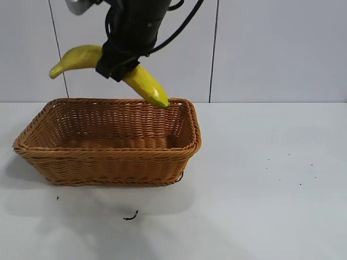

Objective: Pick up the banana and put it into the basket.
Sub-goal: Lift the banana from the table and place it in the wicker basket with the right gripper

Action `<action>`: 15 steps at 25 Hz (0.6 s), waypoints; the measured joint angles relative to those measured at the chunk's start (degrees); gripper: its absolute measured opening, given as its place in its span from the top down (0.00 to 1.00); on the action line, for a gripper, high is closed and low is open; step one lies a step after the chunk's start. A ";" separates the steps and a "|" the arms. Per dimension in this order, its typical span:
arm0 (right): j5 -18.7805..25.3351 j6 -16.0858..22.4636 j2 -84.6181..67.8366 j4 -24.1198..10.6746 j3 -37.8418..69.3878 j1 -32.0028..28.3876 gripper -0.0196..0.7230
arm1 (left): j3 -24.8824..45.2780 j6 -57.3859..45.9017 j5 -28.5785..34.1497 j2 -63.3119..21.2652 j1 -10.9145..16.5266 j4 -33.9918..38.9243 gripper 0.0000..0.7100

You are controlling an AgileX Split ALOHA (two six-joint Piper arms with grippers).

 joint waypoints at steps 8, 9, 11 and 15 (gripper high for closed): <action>0.00 0.05 0.80 1.00 0.00 0.00 0.58 | 0.00 0.00 0.00 0.00 0.00 0.00 0.11; 0.28 0.05 0.80 1.06 0.00 0.00 0.58 | 0.00 0.00 0.00 0.00 0.00 0.00 0.11; 1.01 0.05 0.80 1.12 0.00 0.00 0.58 | 0.00 0.00 0.00 0.00 0.00 0.00 0.11; 1.67 0.05 0.80 1.16 0.00 0.00 0.31 | 0.00 0.00 0.00 0.00 0.00 0.00 0.11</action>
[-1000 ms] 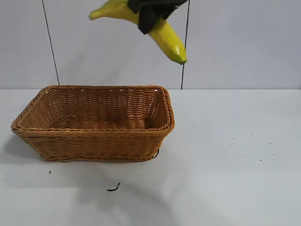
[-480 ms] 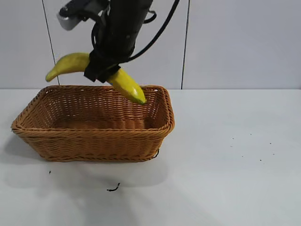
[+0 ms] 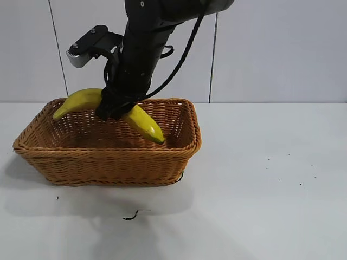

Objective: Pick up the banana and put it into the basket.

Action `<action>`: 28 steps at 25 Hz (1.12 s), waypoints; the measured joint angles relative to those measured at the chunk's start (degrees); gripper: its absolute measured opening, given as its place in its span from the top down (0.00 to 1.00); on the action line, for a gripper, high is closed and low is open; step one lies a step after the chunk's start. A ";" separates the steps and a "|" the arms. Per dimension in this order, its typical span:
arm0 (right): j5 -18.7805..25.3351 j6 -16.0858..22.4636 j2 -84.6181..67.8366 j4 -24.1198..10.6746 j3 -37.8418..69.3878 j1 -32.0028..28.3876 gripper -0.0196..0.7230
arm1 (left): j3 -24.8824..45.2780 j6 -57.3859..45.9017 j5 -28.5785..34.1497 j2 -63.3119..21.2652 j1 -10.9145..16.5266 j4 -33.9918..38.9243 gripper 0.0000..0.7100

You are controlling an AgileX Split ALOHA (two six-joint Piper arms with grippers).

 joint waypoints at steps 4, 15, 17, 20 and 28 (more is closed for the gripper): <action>0.18 0.00 -0.42 0.00 0.00 0.00 0.08 | 0.00 0.00 0.00 0.00 0.00 0.00 0.11; 18.69 13.34 -5.14 0.62 -9.31 -3.02 0.05 | 0.00 0.00 0.00 0.00 0.00 0.00 0.11; 22.59 16.50 -5.14 1.02 -12.52 -4.68 0.05 | 0.00 0.00 0.00 0.00 0.00 0.00 0.11; 28.44 21.62 -5.17 1.29 -15.79 -7.88 0.05 | 0.00 0.00 0.00 0.00 0.00 0.00 0.11; 30.25 25.50 -5.33 1.24 -16.96 -19.32 0.05 | 0.00 0.00 0.00 0.00 0.00 0.00 0.11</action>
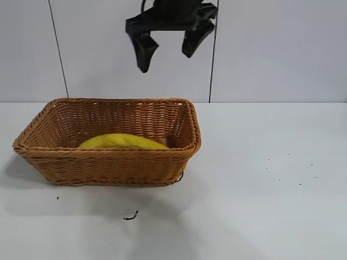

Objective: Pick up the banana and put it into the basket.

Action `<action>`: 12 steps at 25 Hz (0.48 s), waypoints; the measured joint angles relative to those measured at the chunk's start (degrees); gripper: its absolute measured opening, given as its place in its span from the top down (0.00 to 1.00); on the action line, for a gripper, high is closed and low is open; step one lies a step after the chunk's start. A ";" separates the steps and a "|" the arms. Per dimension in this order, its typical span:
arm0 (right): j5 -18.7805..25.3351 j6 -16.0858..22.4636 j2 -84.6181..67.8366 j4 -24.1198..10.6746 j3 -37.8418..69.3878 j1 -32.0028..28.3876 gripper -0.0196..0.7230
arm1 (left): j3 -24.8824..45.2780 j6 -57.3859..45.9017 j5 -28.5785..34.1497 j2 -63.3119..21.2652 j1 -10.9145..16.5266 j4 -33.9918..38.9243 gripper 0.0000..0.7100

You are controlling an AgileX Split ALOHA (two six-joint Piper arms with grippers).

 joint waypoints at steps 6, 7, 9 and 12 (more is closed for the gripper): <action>0.00 0.00 0.00 -0.24 0.00 -9.92 0.05 | 0.00 0.00 0.00 0.00 0.00 0.00 0.11; 0.00 0.00 0.00 -0.24 0.00 -11.55 0.05 | 0.00 0.00 0.00 0.00 0.00 0.00 0.11; 0.00 0.00 0.00 -0.42 0.00 -14.42 0.05 | 0.00 0.00 0.00 0.00 0.00 0.00 0.11; 0.00 0.00 0.00 -0.43 0.00 -17.27 0.05 | 0.00 0.00 0.00 0.00 0.00 0.00 0.11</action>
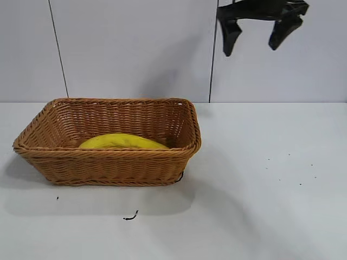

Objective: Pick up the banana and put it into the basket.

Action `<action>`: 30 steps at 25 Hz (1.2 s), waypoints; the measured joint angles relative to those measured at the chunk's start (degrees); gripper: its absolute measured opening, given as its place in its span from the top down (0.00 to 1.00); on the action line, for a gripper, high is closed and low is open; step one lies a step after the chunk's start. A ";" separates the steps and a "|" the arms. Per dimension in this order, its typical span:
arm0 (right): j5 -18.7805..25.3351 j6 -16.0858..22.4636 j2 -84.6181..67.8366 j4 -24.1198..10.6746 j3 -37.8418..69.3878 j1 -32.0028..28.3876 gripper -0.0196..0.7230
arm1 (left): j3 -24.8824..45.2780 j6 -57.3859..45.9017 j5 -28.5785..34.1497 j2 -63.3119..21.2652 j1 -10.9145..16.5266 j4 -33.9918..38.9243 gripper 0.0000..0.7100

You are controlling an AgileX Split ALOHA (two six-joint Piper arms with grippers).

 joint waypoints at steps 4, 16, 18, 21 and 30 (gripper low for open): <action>0.00 0.00 0.00 0.12 0.00 -1.64 0.05 | 0.00 0.00 0.00 0.00 0.00 0.00 0.11; 0.00 -1.10 -13.57 4.78 29.35 -1.70 0.05 | 0.00 0.00 0.00 0.00 0.00 0.00 0.11; 0.21 -1.47 -17.97 4.89 37.29 -1.70 0.05 | 0.00 0.00 0.00 0.00 0.00 0.00 0.11; 0.35 -1.82 -25.63 5.20 50.01 -1.70 0.05 | 0.00 0.00 0.00 0.00 0.00 0.00 0.11; 0.04 -2.01 -54.96 6.31 82.92 -1.70 0.05 | 0.00 0.00 0.00 0.00 0.00 0.00 0.11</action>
